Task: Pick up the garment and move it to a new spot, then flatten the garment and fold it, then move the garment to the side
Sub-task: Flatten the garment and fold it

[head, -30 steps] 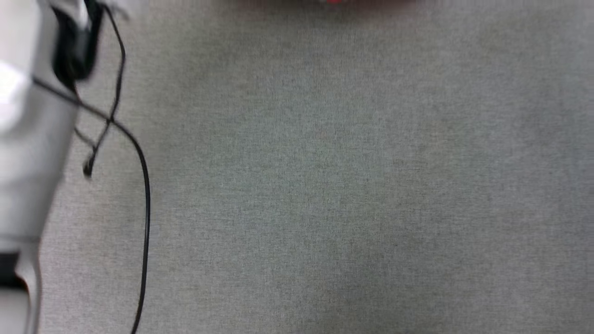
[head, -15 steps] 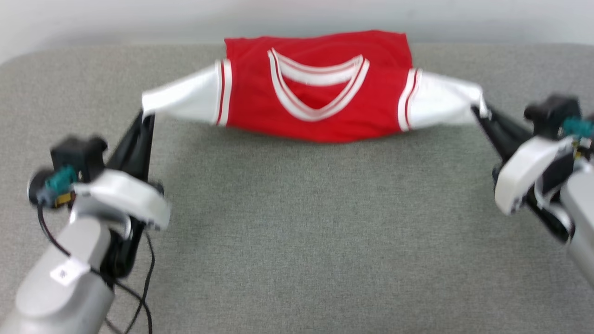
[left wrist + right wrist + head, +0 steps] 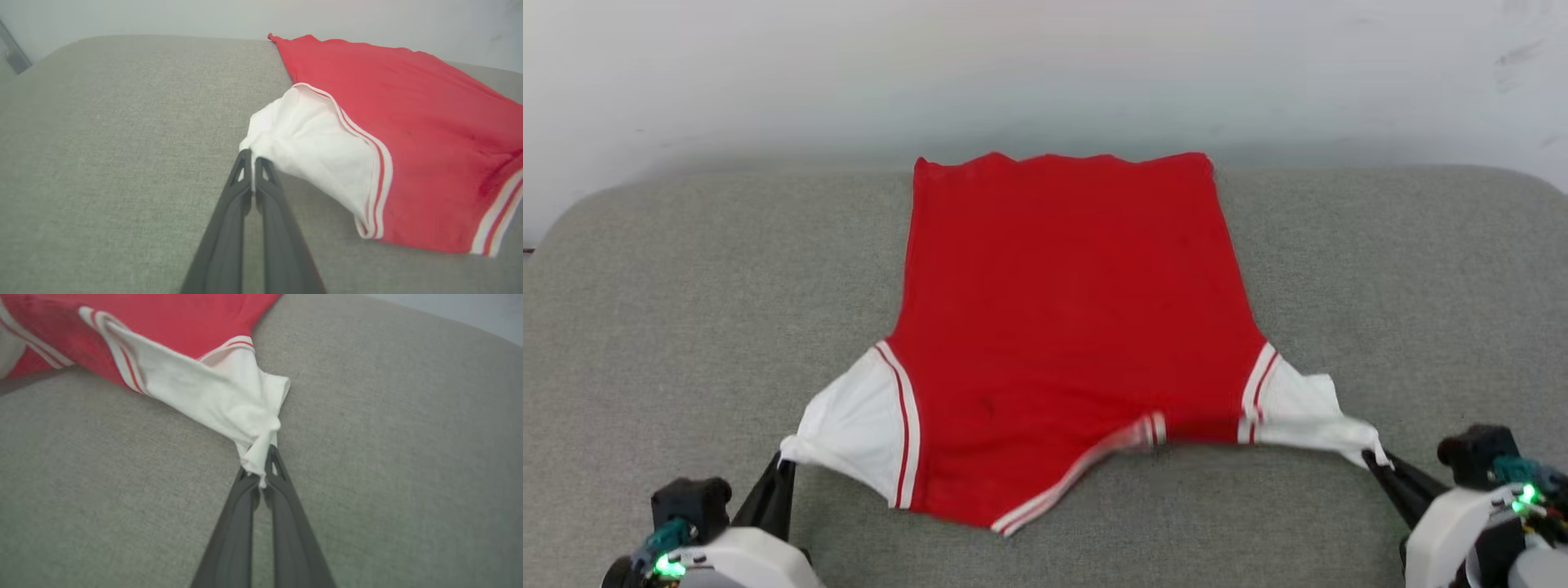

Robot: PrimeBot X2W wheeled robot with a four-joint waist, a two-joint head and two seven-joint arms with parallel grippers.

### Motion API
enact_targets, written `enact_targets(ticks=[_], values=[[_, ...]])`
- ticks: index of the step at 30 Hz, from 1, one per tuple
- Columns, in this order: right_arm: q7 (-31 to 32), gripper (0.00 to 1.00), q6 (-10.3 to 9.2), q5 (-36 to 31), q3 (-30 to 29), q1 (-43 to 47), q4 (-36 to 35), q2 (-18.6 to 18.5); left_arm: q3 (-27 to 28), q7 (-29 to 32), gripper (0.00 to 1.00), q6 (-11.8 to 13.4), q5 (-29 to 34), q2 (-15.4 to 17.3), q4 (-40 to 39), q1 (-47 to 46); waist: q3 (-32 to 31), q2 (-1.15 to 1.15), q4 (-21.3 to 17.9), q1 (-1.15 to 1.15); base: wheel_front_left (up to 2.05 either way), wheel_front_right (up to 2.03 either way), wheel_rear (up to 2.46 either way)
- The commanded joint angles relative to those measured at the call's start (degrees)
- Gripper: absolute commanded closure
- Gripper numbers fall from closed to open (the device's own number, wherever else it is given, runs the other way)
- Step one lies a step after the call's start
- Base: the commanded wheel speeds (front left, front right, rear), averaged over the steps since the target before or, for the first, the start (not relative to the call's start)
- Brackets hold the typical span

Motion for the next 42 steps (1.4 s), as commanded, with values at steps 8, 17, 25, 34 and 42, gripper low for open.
enact_targets(ticks=[8,17,25,34,42], values=[[1.4,1.00,-0.10,-1.0,-7.0,14.3,-2.9,-0.4,2.7,-0.2,1.00,1.0,-1.4,-0.9,-0.5,9.4,-4.4,0.00,0.7,0.01,0.00,0.00,0.00],[4.7,1.00,-0.11,-3.7,-13.7,25.4,-7.1,0.7,3.3,-0.2,1.00,1.6,-0.6,-2.2,-1.6,16.0,-5.6,0.00,1.1,0.01,0.00,0.00,0.00],[5.7,0.00,-0.10,-5.8,-20.2,26.1,-11.2,3.5,2.8,-0.2,1.00,1.2,0.8,-3.0,-2.9,14.4,-5.6,0.00,1.4,0.01,0.00,0.00,0.00],[6.2,0.00,-0.09,-7.2,-30.9,19.5,-20.2,1.6,2.2,-0.2,1.00,0.9,2.4,-3.8,-4.3,12.0,-4.2,0.00,2.9,0.01,0.00,0.00,0.00],[16.8,0.00,-0.08,-7.9,-35.7,1.6,-32.2,-1.6,3.0,-0.2,1.00,0.3,6.3,-5.9,-7.7,7.3,4.2,0.00,7.4,0.01,0.00,0.00,0.00]])
